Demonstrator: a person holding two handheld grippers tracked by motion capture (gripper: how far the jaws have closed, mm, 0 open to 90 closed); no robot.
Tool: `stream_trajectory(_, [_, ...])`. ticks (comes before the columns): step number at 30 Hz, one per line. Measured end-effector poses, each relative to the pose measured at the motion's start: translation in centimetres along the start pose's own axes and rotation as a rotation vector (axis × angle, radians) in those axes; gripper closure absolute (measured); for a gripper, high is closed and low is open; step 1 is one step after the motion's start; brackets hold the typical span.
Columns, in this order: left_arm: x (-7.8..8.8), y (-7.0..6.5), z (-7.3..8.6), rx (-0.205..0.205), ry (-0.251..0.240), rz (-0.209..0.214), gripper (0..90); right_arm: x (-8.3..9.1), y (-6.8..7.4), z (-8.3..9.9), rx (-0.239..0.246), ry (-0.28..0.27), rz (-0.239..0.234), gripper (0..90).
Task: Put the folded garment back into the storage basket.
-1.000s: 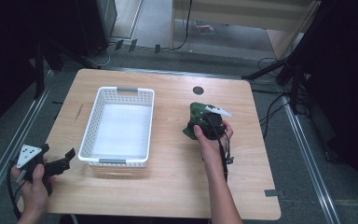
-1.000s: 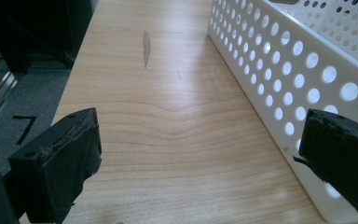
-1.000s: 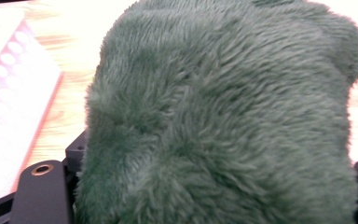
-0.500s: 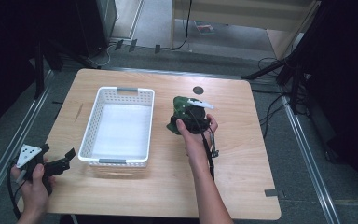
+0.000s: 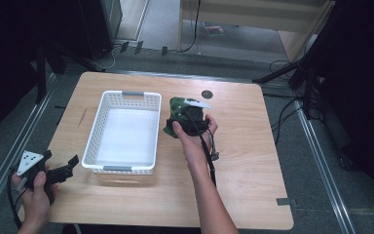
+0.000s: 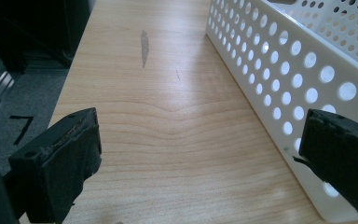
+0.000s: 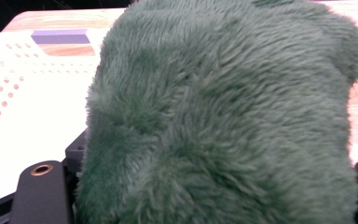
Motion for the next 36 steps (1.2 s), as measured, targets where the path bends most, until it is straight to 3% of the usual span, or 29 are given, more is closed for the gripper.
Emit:
stream_trajectory(14, [0.0, 0.0, 0.0, -0.001, 0.001, 0.002, 0.0, 0.4, 3.3, -1.1, 0.038, -0.004, -0.022, 22.0])
stream_trajectory(36, [0.0, 0.0, 0.0, -0.002, 0.002, 0.004, 0.0, 0.0, 7.8, -1.2, 0.067, 0.013, -0.065, 21.7])
Point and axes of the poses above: each handheld gripper's, and its own axes: x roughly backward along the jaws, z roughly out of its underside, y roughly to its left, the point moved 6 cm from there along -x, roughly forward along the jaws, and after that the axes turned 7 degrees about z, right-handed, at the moved point
